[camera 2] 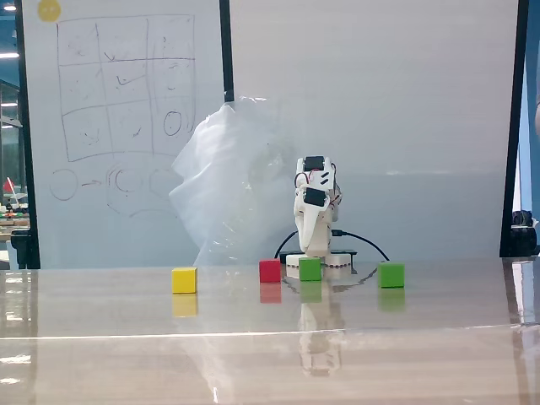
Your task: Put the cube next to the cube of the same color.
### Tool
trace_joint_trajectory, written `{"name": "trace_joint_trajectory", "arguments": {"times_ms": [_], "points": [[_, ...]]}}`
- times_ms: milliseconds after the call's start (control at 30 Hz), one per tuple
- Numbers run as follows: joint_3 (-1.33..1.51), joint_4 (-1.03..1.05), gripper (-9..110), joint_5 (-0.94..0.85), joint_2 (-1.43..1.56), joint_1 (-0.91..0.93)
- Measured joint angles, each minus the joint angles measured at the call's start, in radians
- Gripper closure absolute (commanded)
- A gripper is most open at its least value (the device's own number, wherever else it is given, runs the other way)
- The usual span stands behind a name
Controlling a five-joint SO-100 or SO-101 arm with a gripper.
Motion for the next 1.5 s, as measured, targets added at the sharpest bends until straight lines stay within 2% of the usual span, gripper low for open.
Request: {"name": "trace_joint_trajectory", "arguments": {"times_ms": [1500], "points": [[-0.023,0.000,101,0.000,-0.009,0.000]]}}
